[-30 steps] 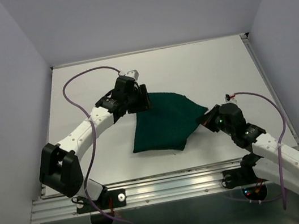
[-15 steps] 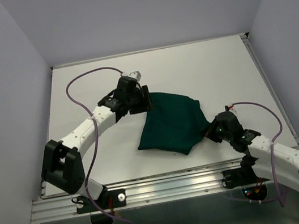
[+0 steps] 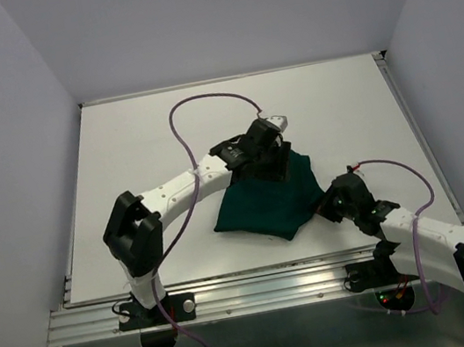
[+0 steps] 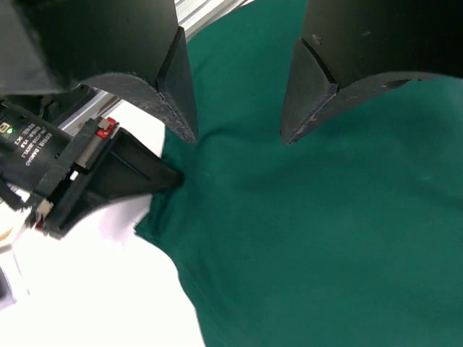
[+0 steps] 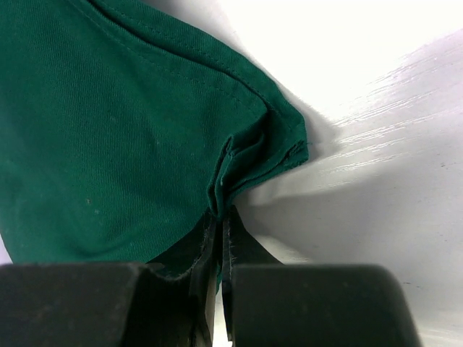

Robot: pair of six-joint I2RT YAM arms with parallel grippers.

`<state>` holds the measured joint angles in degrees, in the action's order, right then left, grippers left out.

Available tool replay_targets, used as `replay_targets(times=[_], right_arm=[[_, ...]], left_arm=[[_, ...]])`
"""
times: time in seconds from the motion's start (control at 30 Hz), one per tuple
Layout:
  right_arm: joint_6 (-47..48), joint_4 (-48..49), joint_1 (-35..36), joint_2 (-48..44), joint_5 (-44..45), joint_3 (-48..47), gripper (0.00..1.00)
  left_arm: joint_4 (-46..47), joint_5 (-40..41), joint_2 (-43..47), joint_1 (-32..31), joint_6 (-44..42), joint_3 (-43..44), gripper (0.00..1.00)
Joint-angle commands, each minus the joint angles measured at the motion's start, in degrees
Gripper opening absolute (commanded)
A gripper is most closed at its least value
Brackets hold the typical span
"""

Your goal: Prepare the surgical pack

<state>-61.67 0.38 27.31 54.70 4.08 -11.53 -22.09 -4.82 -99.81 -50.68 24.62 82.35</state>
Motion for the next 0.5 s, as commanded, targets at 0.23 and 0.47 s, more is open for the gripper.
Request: replay_targets(times=[0.23, 0.47], right_arm=[[-0.4, -1.2, -0.2, -0.8, 0.8, 1.7, 0.01], [-0.6, -1.5, -0.2, -2.2, 0.8, 2.7, 0.01]], left_arm=[[-9.6, 18.2, -12.5, -8.9, 1.9, 14.2, 0.64], [-8.1, 23.6, -14.5, -9.6, 3.8, 16.0, 0.67]])
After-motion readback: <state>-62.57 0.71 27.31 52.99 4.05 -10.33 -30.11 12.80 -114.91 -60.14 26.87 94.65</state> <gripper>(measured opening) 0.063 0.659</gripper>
